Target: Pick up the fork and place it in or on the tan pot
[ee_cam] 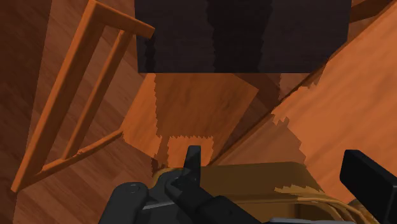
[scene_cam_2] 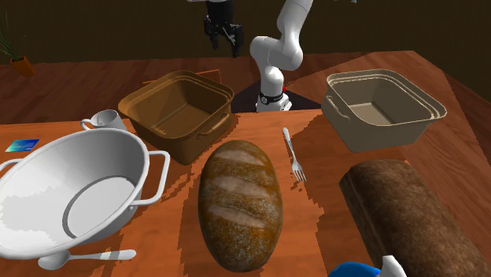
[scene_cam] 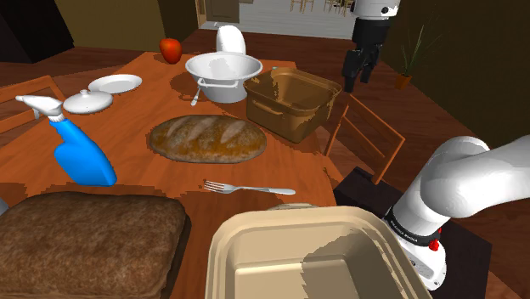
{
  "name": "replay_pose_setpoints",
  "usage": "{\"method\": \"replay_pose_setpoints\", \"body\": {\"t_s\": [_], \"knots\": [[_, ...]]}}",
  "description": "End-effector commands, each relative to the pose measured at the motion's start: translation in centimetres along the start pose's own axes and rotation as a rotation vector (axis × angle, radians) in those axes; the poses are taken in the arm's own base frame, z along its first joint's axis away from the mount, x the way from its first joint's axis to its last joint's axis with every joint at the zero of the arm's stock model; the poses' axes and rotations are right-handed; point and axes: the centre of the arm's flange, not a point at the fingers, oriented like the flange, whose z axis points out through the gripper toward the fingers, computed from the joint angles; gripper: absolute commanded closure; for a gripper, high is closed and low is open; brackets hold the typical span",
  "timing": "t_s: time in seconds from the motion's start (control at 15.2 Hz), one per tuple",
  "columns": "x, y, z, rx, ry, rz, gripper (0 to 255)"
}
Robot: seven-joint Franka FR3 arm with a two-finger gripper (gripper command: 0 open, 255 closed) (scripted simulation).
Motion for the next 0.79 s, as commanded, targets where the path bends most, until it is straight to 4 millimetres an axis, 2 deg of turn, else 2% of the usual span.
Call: {"method": "replay_pose_setpoints", "body": {"t_s": [0.0, 0.73], "knots": [[0.0, 0.0, 0.0, 0.000, 0.000, 0.000, 0], [4.8, -12.0, 5.6, 0.009, 0.047, -0.190, 0]]}}
